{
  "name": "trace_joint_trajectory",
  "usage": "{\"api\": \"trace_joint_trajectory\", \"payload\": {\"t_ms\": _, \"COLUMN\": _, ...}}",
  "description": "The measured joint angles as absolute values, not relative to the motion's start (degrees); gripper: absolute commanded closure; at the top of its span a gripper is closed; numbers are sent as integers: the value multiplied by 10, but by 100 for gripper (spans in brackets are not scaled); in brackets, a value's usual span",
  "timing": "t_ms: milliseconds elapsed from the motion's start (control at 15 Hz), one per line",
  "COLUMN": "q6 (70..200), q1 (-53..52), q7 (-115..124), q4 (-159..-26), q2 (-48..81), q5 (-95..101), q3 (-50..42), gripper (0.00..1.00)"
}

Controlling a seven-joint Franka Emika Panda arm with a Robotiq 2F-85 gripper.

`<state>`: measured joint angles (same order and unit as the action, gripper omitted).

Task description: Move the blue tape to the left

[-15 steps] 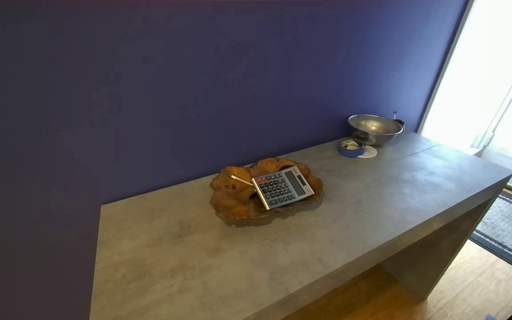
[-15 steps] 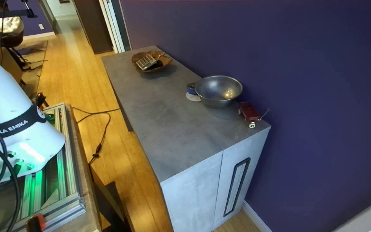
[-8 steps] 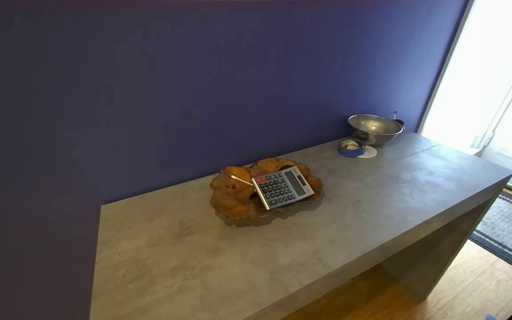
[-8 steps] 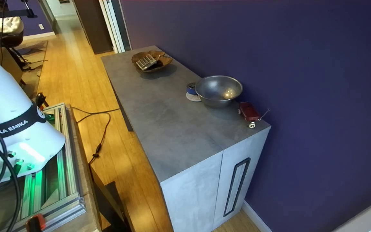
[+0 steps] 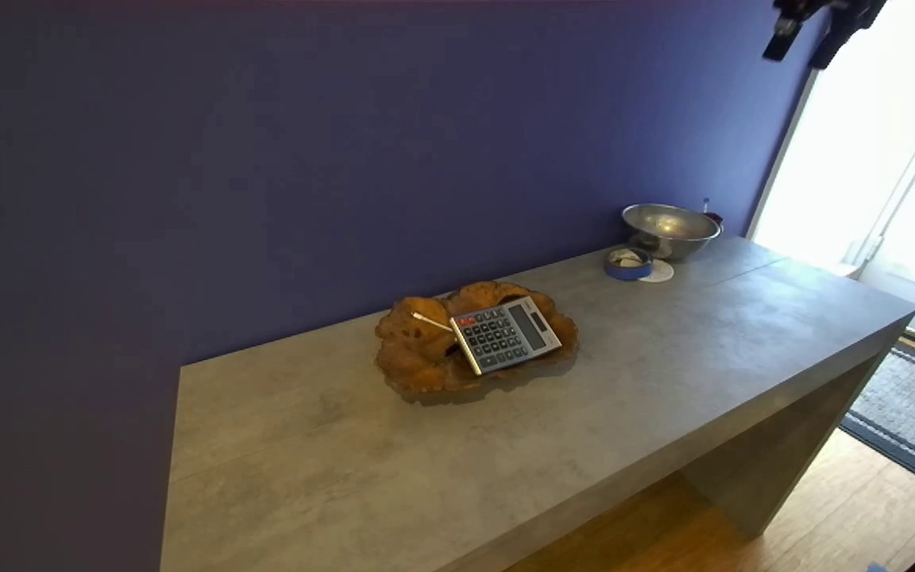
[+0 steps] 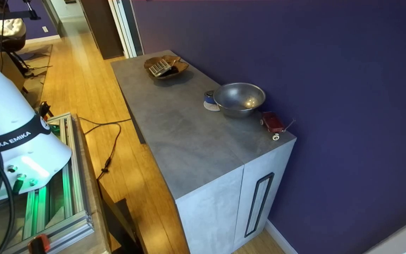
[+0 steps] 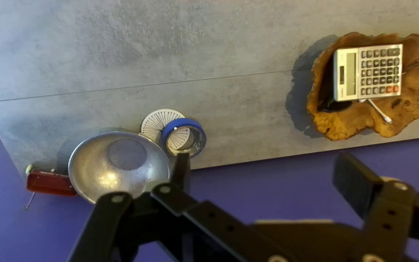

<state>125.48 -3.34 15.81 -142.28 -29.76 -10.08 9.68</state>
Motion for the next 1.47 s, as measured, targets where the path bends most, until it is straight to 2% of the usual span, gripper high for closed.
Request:
{"api": "trace_joint_trajectory", "payload": {"t_ms": 400, "q6": 1376, "q1": 6, "q7": 297, "q4": -1391, "q2": -65, "q5": 4, "q3": 112, "gripper": 0}}
{"api": "trace_joint_trajectory", "payload": {"t_ms": 600, "q6": 1383, "q1": 9, "q7": 342, "q4": -1349, "q2": 33, "q5": 13, "q3": 97, "gripper": 0}}
{"api": "trace_joint_trajectory", "payload": {"t_ms": 1133, "q6": 1398, "q1": -8, "q7": 371, "q4": -1324, "q2": 73, "q5": -32, "q3": 80, "gripper": 0}}
{"api": "trace_joint_trajectory", "payload": {"t_ms": 1467, "q6": 1538, "q1": -35, "q7": 447, "q4": -1313, "q2": 186, "q5": -95, "q3": 54, "gripper": 0}}
